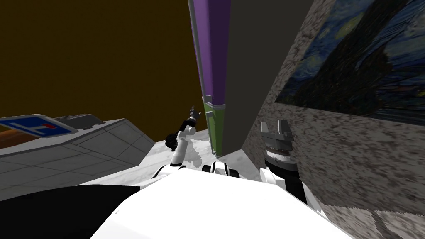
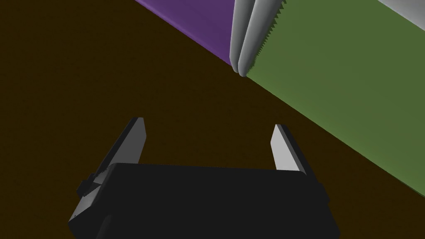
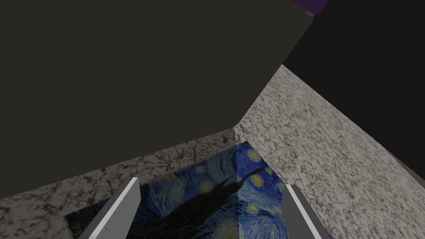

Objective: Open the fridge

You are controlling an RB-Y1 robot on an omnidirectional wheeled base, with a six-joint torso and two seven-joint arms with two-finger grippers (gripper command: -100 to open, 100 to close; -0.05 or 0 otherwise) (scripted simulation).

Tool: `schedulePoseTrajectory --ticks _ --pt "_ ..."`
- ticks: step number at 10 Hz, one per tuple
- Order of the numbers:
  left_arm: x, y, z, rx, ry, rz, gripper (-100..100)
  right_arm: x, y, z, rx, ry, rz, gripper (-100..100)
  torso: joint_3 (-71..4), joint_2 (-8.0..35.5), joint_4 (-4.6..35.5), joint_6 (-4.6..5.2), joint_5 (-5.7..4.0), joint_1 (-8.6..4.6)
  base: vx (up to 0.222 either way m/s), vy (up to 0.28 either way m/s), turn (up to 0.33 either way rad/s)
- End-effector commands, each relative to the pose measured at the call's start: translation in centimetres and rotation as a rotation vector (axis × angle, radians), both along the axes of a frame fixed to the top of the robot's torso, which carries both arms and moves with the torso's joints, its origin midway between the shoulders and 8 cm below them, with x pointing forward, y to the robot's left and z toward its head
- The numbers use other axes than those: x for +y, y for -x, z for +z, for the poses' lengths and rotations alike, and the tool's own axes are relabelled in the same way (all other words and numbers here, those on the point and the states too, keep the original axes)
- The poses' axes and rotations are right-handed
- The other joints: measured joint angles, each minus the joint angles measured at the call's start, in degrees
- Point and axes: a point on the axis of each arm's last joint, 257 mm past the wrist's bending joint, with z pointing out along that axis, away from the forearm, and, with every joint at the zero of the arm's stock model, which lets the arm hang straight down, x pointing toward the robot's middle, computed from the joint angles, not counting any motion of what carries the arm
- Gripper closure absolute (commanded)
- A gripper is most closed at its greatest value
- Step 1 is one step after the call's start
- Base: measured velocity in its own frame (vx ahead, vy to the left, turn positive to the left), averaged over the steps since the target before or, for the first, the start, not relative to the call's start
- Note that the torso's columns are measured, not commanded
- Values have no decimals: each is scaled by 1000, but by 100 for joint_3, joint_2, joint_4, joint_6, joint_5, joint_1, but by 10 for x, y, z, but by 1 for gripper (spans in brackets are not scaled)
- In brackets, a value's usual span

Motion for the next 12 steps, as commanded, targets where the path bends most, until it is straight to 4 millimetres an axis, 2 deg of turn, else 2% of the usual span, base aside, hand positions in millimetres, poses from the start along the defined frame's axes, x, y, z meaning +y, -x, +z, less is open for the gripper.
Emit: schedulePoseTrajectory --ticks 1,2,3,4,5,6,7,8,9,12 --pt "-7 -19 6 36 41 -37 -100 0 0 0 0 0 0 0 1 2 0 1 -6 -19 -5 -174 119" --pt "-8 -30 -1 78 68 -54 -100 0 0 0 0 0 0 0 4 7 2 8 -1 7 -2 -129 208" --pt "-11 -31 9 63 67 -60 -100 0 0 0 0 0 0 0 3 5 1 -1 8 29 3 -104 118" --pt "-13 -43 5 101 93 -79 -100 0 0 0 0 0 0 0 1 2 0 2 10 36 0 -114 211" --pt "-16 -43 13 90 93 -83 -100 0 0 0 0 0 0 0 1 1 0 -1 7 22 0 -106 129" --pt "-20 -54 13 123 118 -104 -100 0 0 0 0 0 0 0 1 2 1 4 3 14 -16 -119 223" --pt "-21 -55 16 118 117 -107 -100 0 0 0 0 0 0 0 4 7 2 -1 1 6 -19 -122 114" --pt "-24 -65 14 154 142 -126 -100 0 0 0 0 0 0 0 5 8 2 5 1 6 -26 -133 218" --pt "-26 -65 20 145 141 -130 -100 0 0 0 0 0 0 0 5 7 2 0 1 6 -15 -115 133" --pt "-36 -84 26 204 185 -174 -100 0 0 0 0 0 0 0 0 0 0 4 4 17 -16 -119 174"
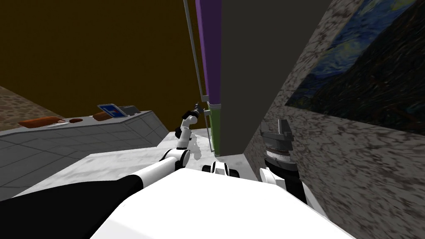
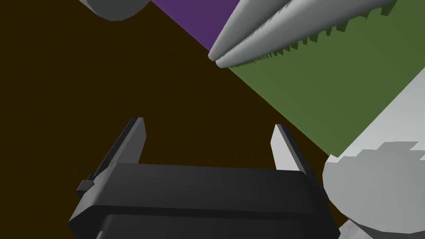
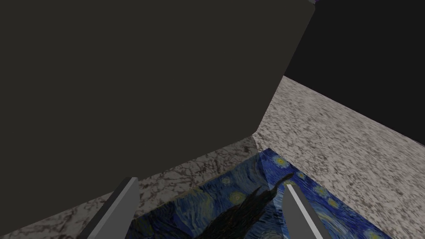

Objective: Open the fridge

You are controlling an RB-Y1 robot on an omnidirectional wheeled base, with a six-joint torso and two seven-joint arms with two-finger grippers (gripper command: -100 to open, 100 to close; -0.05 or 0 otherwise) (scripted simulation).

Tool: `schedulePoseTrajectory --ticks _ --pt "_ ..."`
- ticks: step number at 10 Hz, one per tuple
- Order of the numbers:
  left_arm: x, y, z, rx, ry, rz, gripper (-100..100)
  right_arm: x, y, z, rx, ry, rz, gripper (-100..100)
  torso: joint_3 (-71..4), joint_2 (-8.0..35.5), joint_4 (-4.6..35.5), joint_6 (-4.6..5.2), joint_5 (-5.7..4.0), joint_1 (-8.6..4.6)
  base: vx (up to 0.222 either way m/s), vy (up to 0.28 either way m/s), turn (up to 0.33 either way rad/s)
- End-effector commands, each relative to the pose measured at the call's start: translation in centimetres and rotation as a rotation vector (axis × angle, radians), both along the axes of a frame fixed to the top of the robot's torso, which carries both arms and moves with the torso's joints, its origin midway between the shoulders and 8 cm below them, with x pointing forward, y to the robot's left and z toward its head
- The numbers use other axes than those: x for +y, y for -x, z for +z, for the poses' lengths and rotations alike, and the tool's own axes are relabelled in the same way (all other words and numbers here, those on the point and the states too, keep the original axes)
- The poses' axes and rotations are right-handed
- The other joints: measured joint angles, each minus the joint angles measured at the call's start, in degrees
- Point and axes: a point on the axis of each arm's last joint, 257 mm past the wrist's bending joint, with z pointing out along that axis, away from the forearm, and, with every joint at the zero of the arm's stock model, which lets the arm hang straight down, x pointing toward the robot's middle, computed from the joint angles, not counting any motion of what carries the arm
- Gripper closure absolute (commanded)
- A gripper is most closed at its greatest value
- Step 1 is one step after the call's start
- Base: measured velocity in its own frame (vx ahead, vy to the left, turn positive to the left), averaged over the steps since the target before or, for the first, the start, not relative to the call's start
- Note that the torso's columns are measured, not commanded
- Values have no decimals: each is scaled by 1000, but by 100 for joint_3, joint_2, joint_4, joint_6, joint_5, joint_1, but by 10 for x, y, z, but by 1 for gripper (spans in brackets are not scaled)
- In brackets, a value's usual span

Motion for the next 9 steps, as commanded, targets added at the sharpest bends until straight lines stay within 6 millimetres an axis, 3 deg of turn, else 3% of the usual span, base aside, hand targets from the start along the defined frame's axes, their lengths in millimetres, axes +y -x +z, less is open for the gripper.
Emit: schedulePoseTrajectory --ticks 1,9 --pt "-7 -10 7 29 25 -28 -100 0 0 0 0 0 0 0 5 9 5 1 -5 -16 -19 -110 130" --pt "-32 -41 32 149 112 -133 -100 0 0 0 0 0 0 0 57 85 52 49 -38 -79 -26 -104 170"
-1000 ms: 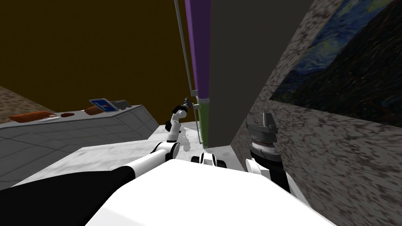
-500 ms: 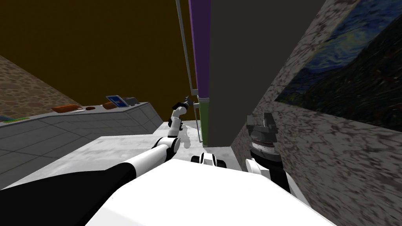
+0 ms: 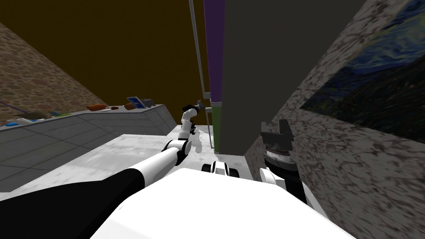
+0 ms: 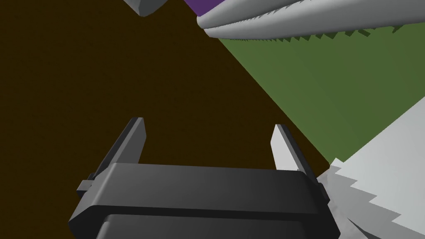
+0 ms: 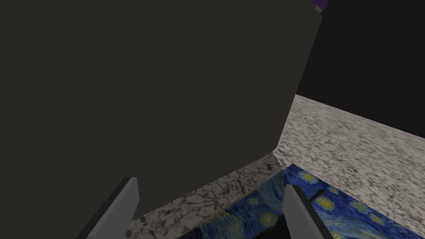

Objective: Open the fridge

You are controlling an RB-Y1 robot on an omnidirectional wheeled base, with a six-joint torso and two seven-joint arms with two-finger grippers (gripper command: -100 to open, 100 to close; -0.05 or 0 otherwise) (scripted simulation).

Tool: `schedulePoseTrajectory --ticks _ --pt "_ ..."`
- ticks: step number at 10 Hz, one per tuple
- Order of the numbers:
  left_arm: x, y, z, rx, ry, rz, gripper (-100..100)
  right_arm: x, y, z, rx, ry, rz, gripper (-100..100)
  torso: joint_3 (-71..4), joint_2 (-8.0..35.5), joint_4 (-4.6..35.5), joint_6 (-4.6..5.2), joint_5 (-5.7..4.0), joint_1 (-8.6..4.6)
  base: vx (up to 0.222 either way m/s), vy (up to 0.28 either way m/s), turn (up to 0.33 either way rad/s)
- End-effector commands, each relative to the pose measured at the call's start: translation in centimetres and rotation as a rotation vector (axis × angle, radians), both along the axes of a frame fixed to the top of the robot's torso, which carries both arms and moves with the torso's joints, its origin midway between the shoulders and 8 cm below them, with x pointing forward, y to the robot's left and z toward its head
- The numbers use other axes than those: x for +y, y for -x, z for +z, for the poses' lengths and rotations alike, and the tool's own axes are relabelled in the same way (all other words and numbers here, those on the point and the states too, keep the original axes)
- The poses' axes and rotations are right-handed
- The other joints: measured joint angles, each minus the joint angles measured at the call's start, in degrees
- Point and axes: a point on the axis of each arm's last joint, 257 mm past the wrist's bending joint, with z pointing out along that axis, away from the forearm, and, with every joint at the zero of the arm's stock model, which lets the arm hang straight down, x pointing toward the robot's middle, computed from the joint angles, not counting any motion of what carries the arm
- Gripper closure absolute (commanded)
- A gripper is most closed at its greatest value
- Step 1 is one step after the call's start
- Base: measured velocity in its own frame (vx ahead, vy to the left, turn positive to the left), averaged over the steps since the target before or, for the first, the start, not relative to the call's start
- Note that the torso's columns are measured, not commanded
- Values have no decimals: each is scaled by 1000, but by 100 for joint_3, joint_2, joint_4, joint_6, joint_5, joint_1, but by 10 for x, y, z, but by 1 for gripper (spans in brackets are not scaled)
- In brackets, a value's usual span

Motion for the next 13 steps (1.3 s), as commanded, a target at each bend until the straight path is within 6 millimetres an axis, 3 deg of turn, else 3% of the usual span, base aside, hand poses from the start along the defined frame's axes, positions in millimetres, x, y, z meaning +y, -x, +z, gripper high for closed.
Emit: schedulePoseTrajectory --ticks 1,9,11,13 --pt "-17 -8 14 38 34 -52 -100 0 0 0 0 0 0 0 8 11 6 -12 -1 -6 -43 -114 223" --pt "-29 -19 44 112 84 -120 -100 0 0 0 0 0 0 0 108 153 61 -11 -14 -34 -31 -95 132" --pt "7 -25 35 119 86 -50 -100 0 0 0 0 0 0 0 94 132 53 -20 -6 -13 25 31 -93" --pt "28 -30 34 116 100 0 -100 0 0 0 0 0 0 0 -16 -24 -28 -46 35 79 -55 106 -287"
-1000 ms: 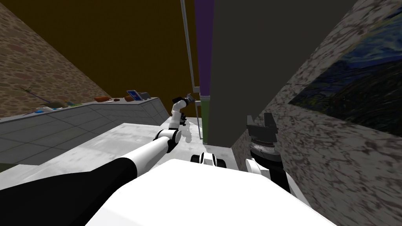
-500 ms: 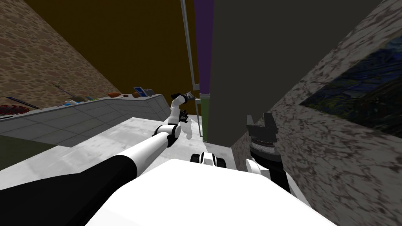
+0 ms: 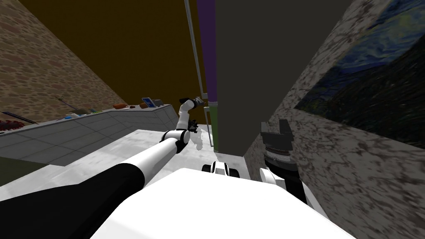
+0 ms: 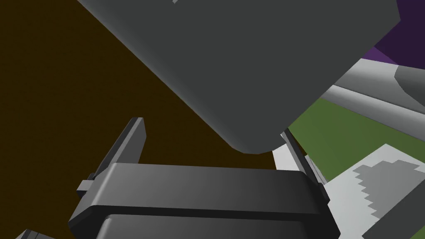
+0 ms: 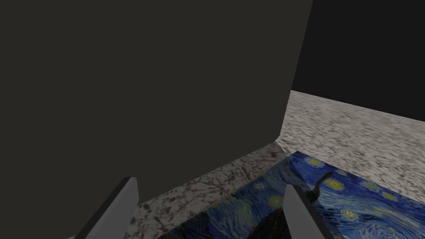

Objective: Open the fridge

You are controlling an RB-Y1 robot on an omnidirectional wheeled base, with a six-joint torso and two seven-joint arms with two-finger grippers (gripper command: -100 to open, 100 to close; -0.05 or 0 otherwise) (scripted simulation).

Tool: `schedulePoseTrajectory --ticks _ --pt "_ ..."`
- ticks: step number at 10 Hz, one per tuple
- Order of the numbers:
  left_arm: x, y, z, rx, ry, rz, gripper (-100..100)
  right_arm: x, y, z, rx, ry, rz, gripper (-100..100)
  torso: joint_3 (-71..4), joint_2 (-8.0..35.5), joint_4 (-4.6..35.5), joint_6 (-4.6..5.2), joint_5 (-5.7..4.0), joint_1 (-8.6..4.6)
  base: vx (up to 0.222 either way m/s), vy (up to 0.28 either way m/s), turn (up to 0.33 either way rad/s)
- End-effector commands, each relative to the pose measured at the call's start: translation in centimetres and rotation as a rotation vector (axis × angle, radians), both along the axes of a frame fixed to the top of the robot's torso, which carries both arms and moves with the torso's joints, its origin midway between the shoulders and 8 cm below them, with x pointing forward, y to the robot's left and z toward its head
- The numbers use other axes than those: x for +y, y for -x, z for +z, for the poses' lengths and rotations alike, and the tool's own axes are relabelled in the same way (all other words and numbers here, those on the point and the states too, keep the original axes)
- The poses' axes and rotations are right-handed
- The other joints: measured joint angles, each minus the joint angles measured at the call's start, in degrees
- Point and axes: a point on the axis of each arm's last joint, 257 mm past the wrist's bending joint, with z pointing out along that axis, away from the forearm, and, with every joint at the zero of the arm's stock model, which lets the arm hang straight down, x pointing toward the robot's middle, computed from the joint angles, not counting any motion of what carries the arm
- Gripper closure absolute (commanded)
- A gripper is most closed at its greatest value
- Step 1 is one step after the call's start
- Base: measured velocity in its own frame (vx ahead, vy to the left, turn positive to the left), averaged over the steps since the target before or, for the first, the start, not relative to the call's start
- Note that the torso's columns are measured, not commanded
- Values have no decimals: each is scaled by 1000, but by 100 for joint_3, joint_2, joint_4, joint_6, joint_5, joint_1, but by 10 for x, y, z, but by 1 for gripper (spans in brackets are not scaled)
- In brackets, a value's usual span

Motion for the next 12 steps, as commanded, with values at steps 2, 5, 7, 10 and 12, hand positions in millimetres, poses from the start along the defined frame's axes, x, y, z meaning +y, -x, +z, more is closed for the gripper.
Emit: schedulePoseTrajectory --ticks 2,5,7,10,12 --pt "35 -8 -2 -3 20 86 -100 0 0 0 0 0 0 0 -55 -81 -32 -7 10 17 -78 115 -255" --pt "45 -7 -1 -2 27 111 -100 0 0 0 0 0 0 0 -49 -75 -28 -9 0 -14 -31 88 -119" --pt "28 -6 -2 -2 17 70 100 0 0 0 0 0 0 0 -47 -73 -27 -8 -11 -47 43 -84 232" --pt "-7 3 -1 -2 -1 -14 100 0 0 0 0 0 0 0 -41 -63 -25 -6 -1 -14 58 -138 290" --pt "-15 7 -2 -3 -3 -28 100 0 0 0 0 0 0 0 -38 -56 -23 -8 7 9 33 -83 168"
